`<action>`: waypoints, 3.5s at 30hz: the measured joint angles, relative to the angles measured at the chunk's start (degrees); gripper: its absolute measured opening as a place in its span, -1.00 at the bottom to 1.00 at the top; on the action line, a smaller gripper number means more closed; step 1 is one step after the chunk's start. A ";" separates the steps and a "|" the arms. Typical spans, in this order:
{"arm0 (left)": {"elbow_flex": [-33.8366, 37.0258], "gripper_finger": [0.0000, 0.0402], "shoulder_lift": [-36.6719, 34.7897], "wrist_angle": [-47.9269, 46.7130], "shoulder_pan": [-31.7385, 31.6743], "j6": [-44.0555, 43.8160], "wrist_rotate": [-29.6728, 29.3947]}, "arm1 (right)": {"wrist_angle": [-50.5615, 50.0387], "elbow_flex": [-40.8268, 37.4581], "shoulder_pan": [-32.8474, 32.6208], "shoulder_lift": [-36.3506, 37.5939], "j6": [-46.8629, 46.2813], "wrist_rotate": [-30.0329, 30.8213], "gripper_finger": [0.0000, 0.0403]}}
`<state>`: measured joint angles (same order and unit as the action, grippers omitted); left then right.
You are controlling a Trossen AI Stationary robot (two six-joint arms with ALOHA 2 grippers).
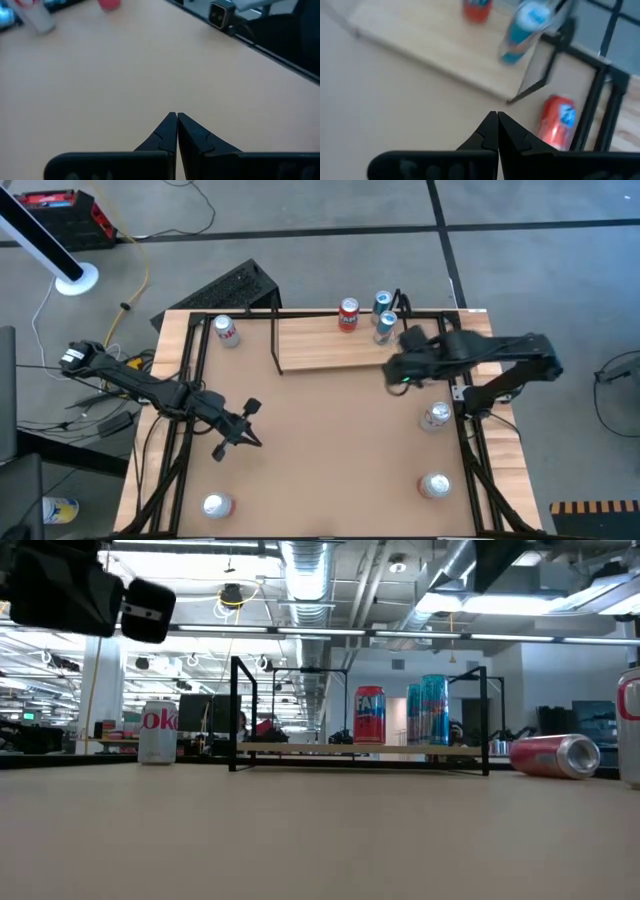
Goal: Place canned beverage on shelf
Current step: Put the orange soda can on the shelf aligned with the other orange soda can on the shelf
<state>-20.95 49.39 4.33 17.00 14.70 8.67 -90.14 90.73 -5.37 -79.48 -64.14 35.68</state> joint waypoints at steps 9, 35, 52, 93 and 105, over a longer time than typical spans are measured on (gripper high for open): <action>0.00 -1.00 -3.51 2.37 -8.59 5.98 -0.31 | 0.10 -0.21 14.73 6.11 10.61 -1.13 -0.89; 6.99 -1.00 -4.68 21.43 -36.49 5.49 19.20 | 19.87 -34.89 49.07 10.51 34.66 -28.94 -0.72; 7.04 -0.63 -4.64 16.09 -37.04 10.88 28.55 | 15.99 -37.52 45.60 10.56 34.18 -33.61 0.54; 7.04 -0.58 -4.64 14.28 -37.04 12.06 28.20 | 34.08 -55.23 40.81 30.68 9.05 -16.78 0.92; 7.04 -0.58 -4.64 14.34 -37.01 11.97 28.21 | 45.76 -55.27 54.08 28.34 13.13 -21.39 0.92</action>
<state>-13.91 44.75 18.67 -20.01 26.68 36.87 -44.38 35.46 48.72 -51.15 -51.00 14.29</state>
